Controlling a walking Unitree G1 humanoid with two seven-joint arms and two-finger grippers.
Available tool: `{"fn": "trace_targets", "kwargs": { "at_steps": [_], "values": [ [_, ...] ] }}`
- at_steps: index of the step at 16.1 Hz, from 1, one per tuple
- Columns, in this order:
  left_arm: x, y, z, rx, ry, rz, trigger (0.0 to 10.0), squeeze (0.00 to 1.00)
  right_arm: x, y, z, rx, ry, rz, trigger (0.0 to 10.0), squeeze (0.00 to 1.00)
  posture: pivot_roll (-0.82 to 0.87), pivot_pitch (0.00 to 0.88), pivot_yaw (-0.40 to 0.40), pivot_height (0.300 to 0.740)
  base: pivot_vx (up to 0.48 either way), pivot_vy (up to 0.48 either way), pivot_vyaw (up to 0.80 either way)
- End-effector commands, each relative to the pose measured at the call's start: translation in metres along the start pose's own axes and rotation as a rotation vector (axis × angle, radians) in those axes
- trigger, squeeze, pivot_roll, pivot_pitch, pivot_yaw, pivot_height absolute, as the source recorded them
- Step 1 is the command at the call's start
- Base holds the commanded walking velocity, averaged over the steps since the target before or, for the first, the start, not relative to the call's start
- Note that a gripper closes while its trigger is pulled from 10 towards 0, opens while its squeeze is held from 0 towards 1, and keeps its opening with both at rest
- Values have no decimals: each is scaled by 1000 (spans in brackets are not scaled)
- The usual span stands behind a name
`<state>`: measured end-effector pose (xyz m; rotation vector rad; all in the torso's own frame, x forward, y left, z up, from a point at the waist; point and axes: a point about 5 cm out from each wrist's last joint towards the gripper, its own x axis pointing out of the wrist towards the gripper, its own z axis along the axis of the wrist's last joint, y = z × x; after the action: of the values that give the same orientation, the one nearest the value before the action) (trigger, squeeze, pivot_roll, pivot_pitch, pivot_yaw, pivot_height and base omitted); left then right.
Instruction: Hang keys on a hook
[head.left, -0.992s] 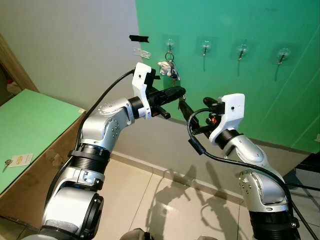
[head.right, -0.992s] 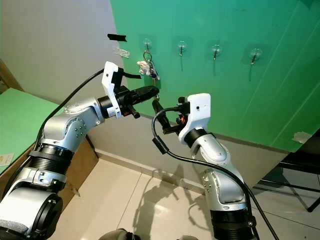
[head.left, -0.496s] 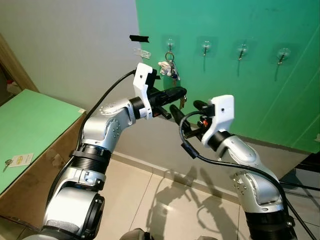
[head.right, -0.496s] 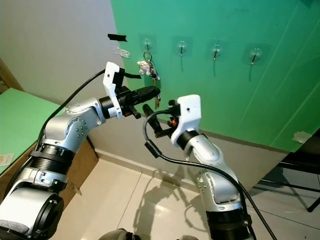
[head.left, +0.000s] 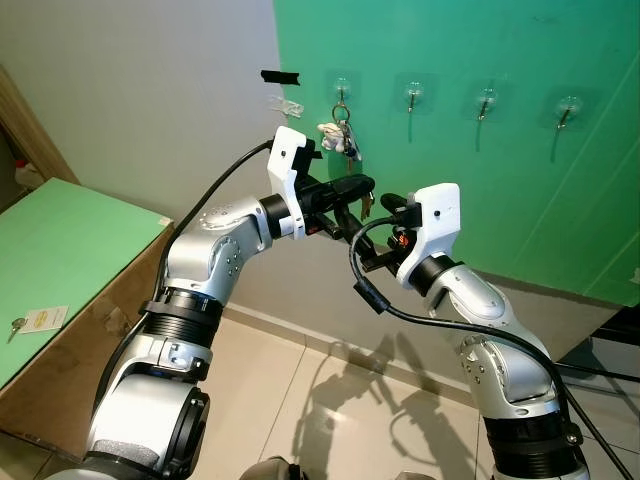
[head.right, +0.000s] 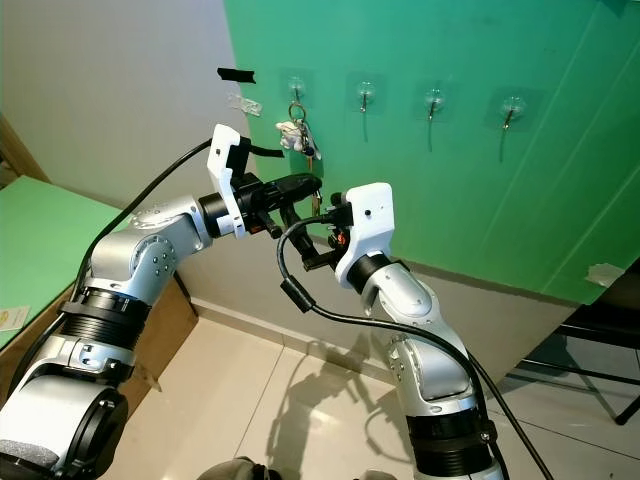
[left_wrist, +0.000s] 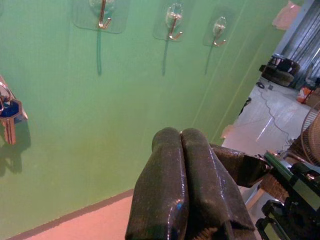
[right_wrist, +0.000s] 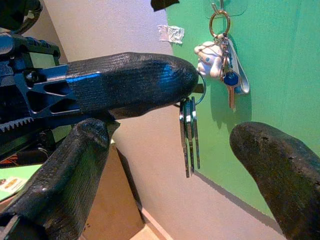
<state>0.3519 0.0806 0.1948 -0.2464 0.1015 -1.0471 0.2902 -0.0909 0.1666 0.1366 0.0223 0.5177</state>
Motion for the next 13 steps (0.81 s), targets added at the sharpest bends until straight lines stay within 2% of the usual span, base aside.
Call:
{"fn": "trace_targets", "kwargs": {
  "at_steps": [1,13],
  "values": [
    [1,-2,1,18,9,-9,10000,0,3,1,2,-4,-7,4,0,0,-193,0,73,722,0,0,0],
    [4,-5,3,-2,-5,-25,10000,0,8,7,1,10,-22,25,0,0,-200,0,81,722,0,0,0]
  ]
}}
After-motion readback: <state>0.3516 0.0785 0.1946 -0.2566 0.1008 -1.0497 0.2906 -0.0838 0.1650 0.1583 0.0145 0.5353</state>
